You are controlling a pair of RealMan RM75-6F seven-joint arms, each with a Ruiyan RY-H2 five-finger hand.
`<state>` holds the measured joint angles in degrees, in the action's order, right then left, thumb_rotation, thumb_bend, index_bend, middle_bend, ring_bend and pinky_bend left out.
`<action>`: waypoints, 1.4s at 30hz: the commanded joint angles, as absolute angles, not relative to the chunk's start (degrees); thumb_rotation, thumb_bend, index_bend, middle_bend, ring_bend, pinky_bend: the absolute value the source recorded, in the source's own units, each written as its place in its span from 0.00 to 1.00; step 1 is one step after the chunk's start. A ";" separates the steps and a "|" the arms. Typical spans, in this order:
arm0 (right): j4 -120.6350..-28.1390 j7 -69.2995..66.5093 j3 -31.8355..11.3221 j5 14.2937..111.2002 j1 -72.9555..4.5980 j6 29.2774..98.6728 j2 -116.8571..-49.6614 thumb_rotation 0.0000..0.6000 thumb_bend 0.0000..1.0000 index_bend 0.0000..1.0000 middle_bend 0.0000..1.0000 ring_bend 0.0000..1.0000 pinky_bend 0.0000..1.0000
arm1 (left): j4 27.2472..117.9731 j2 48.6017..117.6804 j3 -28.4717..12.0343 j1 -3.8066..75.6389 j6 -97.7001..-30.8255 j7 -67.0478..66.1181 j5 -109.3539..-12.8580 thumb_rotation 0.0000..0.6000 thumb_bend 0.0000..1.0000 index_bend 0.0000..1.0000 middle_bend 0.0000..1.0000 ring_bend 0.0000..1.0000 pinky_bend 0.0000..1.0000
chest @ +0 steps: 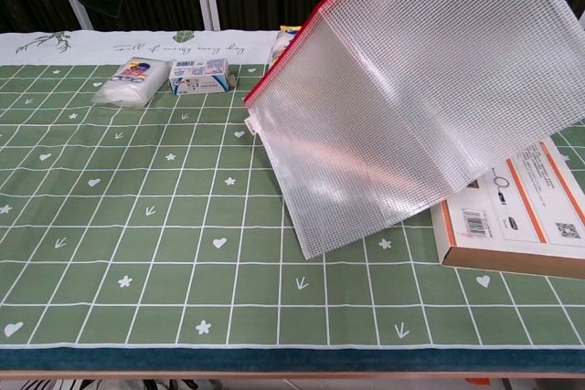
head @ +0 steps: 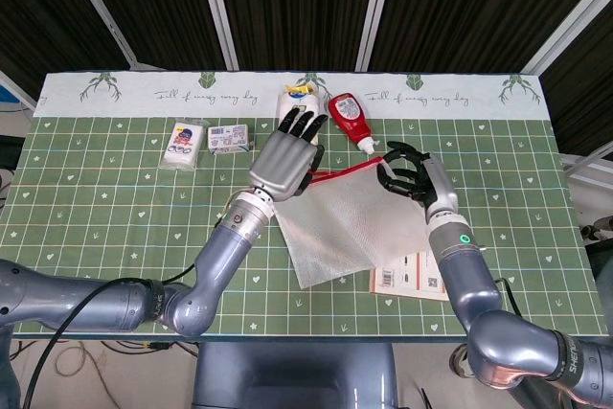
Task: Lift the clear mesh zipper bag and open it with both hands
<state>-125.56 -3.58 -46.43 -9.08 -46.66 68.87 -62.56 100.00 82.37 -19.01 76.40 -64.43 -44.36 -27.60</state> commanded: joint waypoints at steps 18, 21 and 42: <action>-121.45 -3.04 -44.93 -8.43 -44.71 66.08 -59.00 1.00 0.53 0.62 0.19 0.00 0.21 | 107.41 73.39 -15.33 69.59 -65.09 -41.21 -31.87 1.00 0.39 0.59 0.07 0.00 0.00; -120.87 -3.10 -44.72 -8.38 -44.53 65.58 -58.61 1.00 0.53 0.62 0.19 0.00 0.21 | 109.29 71.23 -14.12 67.51 -65.44 -40.04 -33.27 1.00 0.39 0.59 0.07 0.00 0.00; -119.59 -4.08 -43.85 -8.14 -44.81 65.42 -57.97 1.00 0.53 0.62 0.19 0.00 0.21 | 110.88 65.43 -10.68 60.32 -65.07 -35.17 -38.69 1.00 0.39 0.59 0.07 0.00 0.00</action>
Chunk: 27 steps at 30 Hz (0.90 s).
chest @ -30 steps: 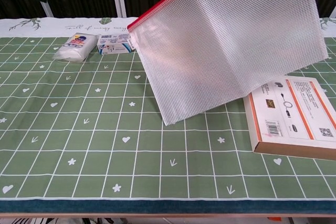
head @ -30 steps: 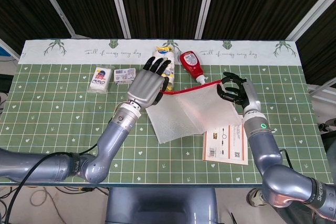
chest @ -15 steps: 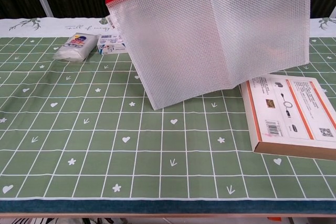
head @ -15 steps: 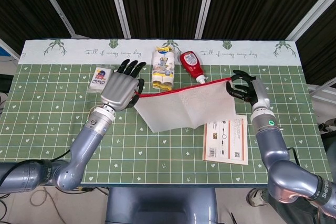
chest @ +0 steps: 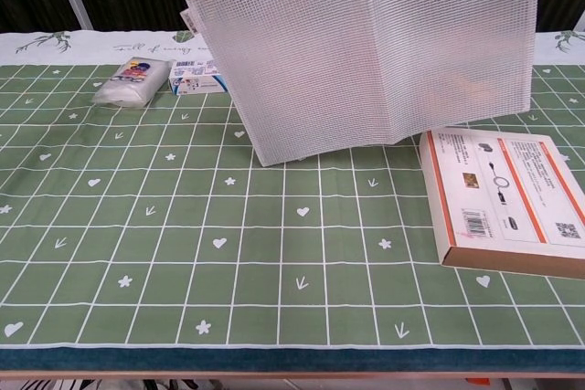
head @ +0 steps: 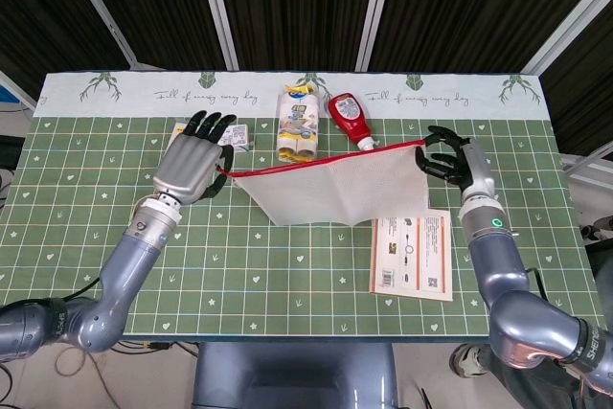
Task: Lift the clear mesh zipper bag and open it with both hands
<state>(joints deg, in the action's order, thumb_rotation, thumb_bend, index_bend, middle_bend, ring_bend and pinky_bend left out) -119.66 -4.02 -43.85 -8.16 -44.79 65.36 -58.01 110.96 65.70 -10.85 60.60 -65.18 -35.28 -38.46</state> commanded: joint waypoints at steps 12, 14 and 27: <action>-118.93 -4.73 -43.57 -8.20 -44.64 65.34 -57.70 1.00 0.53 0.62 0.19 0.00 0.21 | 110.79 63.28 -10.03 57.37 -64.98 -33.36 -40.03 1.00 0.39 0.59 0.07 0.00 0.00; -119.00 -4.72 -43.43 -8.10 -44.67 65.25 -57.74 1.00 0.53 0.62 0.19 0.00 0.21 | 110.89 63.13 -10.08 57.16 -64.77 -33.20 -40.23 1.00 0.39 0.59 0.07 0.00 0.00; -120.63 -1.58 -39.78 -1.67 -44.13 61.92 -56.98 1.00 0.27 0.02 0.00 0.00 0.21 | 111.73 62.80 -10.78 56.45 -64.12 -32.65 -40.69 1.00 0.18 0.35 0.01 0.00 0.00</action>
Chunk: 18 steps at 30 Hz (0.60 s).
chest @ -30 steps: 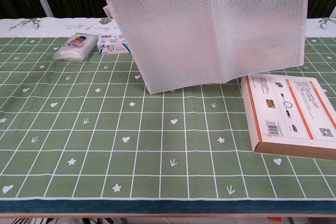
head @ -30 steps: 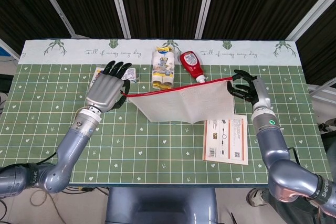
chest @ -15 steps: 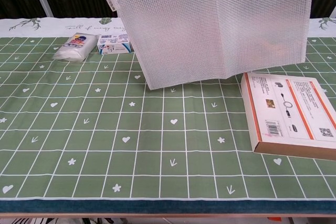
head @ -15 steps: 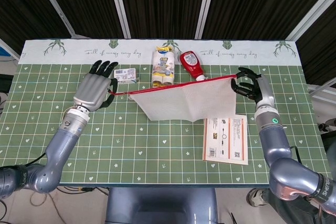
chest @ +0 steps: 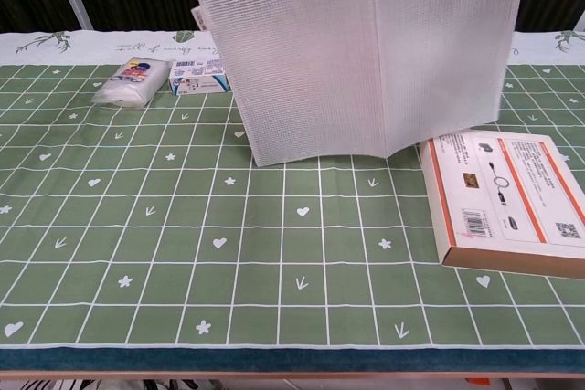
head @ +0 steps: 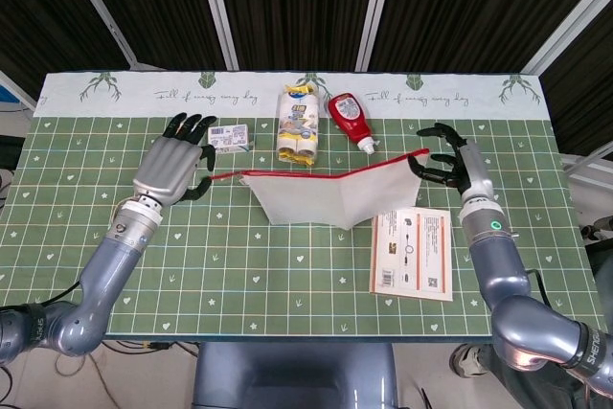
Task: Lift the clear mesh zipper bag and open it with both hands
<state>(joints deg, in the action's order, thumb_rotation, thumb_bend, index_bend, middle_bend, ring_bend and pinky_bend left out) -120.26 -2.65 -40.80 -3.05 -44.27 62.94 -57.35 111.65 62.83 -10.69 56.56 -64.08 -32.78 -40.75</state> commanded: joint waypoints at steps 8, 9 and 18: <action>-121.52 1.75 -36.59 2.44 -44.51 60.79 -55.73 1.00 0.19 0.00 0.00 0.00 0.20 | 112.56 62.54 -11.19 54.93 -65.19 -31.13 -41.44 1.00 0.17 0.20 0.00 0.00 0.00; -121.67 1.73 -36.46 2.61 -44.47 60.83 -55.63 1.00 0.18 0.00 0.00 0.00 0.20 | 112.79 62.47 -11.21 54.65 -65.41 -30.84 -41.57 1.00 0.17 0.20 0.00 0.00 0.00; -124.08 2.66 -33.42 6.86 -41.77 61.31 -52.55 1.00 0.15 0.00 0.00 0.00 0.20 | 116.56 60.45 -9.40 49.41 -69.54 -27.71 -46.62 1.00 0.17 0.18 0.00 0.00 0.00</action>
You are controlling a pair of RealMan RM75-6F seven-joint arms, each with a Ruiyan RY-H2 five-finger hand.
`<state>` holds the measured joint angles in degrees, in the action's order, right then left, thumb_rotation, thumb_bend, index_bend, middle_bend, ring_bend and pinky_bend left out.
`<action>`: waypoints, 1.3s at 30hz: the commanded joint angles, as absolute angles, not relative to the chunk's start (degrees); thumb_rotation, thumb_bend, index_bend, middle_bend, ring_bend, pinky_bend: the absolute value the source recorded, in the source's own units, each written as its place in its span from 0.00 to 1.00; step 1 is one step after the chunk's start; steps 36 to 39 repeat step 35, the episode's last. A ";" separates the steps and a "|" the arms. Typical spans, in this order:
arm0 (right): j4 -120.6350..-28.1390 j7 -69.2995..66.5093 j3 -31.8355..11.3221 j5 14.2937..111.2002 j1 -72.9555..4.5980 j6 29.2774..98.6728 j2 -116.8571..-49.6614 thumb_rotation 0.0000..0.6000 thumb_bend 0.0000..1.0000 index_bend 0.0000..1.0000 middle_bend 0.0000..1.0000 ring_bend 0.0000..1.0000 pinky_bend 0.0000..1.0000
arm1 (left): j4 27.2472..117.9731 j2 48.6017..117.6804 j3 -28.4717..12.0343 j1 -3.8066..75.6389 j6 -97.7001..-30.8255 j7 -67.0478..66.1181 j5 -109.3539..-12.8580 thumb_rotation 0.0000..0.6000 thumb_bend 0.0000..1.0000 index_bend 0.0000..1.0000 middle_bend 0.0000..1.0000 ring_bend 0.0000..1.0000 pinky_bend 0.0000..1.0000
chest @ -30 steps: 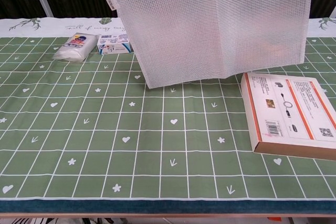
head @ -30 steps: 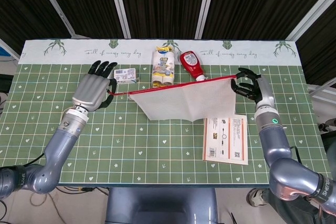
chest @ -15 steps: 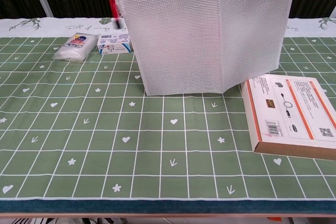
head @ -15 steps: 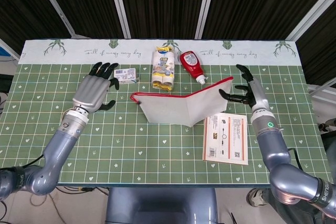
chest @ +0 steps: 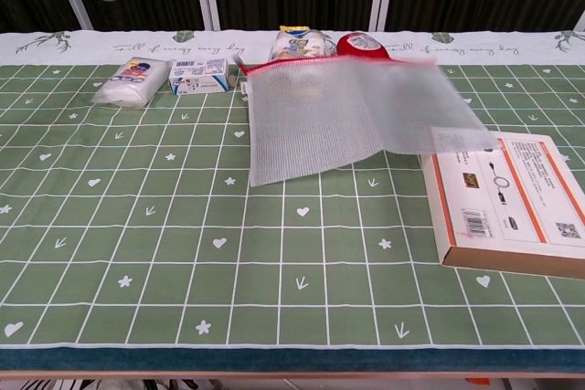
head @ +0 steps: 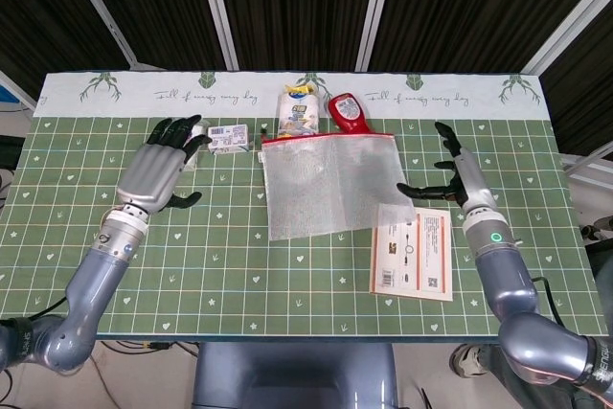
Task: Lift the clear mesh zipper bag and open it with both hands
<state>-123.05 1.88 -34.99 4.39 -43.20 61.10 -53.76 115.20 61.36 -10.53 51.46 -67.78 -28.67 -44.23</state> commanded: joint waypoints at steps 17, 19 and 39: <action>-112.36 0.53 -6.43 68.28 -17.20 76.26 -56.56 1.00 0.12 0.00 0.00 0.00 0.20 | 108.34 63.16 7.24 25.48 -86.29 -13.82 -71.72 1.00 0.07 0.04 0.00 0.00 0.00; -107.28 -1.01 -4.42 74.05 -14.84 79.63 -57.96 1.00 0.12 0.00 0.00 0.00 0.19 | 104.21 64.17 8.75 22.65 -88.00 -11.58 -73.76 1.00 0.07 0.02 0.00 0.00 0.00; -92.12 -11.30 -3.02 79.79 -8.20 86.53 -62.30 1.00 0.11 0.00 0.00 0.00 0.19 | 88.31 66.93 8.32 12.34 -96.31 -3.02 -80.90 1.00 0.06 0.00 0.00 0.00 0.00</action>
